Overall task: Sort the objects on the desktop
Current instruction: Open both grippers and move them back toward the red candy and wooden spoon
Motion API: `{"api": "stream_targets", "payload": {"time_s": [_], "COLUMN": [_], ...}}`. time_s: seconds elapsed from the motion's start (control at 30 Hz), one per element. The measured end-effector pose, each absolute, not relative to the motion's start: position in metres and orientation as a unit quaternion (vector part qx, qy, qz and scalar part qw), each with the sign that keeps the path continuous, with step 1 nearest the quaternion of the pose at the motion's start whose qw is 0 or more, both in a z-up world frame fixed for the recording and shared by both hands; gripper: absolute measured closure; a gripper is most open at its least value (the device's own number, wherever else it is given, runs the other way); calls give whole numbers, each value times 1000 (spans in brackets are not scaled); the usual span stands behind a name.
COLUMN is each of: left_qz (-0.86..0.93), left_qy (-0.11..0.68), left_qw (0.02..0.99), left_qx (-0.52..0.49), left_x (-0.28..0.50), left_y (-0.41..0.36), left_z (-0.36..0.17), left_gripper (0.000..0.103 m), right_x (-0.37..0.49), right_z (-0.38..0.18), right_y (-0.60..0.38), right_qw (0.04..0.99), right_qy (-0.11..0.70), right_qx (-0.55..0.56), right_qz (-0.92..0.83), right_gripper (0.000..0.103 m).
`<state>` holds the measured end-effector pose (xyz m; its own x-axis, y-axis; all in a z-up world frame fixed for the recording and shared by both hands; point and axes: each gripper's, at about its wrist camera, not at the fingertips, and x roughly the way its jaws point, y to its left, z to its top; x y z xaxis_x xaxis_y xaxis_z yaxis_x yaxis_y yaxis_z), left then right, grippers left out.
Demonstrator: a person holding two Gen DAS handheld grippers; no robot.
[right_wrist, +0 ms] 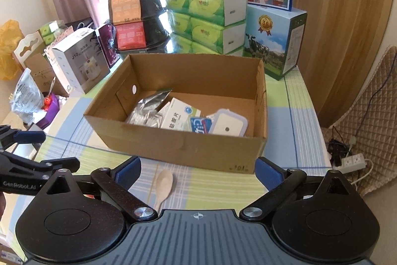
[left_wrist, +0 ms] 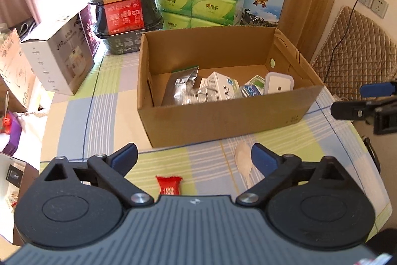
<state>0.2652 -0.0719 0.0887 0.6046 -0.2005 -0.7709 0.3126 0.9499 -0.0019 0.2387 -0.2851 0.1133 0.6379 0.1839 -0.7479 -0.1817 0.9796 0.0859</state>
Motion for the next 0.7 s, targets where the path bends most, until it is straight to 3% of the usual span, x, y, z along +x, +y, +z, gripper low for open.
{"api": "stream_targets", "payload": {"time_s": [0.7], "left_qz": [-90], "left_qy": [403], "left_qw": [911], "left_qx": [13], "left_x": [196], "left_y": [-28], "left_z": [55], "left_gripper": [4], "right_x": [176], "right_z": [65], "right_y": [-283], "right_qw": [898], "right_qy": [431], "right_qx": [32], "right_qz": [87], "right_gripper": [6]}}
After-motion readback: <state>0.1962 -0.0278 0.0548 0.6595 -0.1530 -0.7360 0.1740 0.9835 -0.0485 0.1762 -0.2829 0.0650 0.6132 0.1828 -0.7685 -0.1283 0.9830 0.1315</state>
